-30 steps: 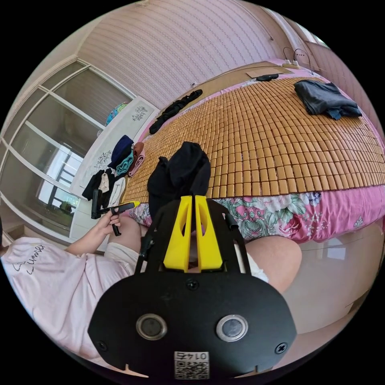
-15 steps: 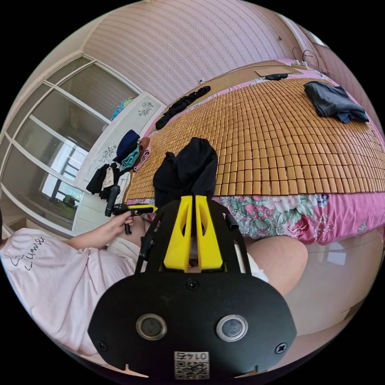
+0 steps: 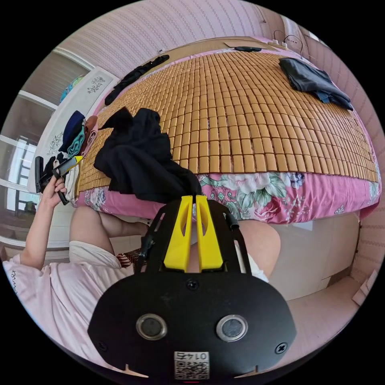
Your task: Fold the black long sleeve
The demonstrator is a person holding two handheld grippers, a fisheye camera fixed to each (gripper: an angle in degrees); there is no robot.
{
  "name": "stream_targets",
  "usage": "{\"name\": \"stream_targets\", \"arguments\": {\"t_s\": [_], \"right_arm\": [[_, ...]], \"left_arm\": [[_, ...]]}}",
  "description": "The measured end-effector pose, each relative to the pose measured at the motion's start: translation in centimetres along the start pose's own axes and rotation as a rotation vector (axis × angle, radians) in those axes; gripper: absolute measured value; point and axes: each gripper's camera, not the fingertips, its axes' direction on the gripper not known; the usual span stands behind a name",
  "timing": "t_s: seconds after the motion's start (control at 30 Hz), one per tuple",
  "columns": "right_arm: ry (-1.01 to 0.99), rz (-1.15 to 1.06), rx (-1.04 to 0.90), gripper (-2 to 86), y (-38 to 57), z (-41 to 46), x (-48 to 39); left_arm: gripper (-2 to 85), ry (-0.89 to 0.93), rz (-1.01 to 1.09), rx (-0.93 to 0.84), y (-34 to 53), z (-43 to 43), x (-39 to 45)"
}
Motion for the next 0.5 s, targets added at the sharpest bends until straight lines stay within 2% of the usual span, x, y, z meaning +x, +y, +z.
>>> {"name": "stream_targets", "arguments": {"t_s": [0.1,0.33,0.43,0.5], "right_arm": [[-0.013,-0.004,0.001,0.6,0.8,0.0,-0.5],[-0.057,-0.010,0.026,0.6,2.8,-1.5,-1.1],[-0.098,0.001,0.060,0.6,4.0,-2.8,-1.1],[-0.177,0.012,0.136,0.6,5.3,-4.8,-0.9]], "left_arm": [[7.0,0.014,0.034,-0.114,4.4,2.4,1.1],[9.7,-0.024,0.113,-0.187,9.0,5.0,5.1],[3.4,-0.063,0.089,-0.199,9.6,5.6,5.9],[0.0,-0.016,0.093,-0.195,10.7,4.8,6.0]]}}
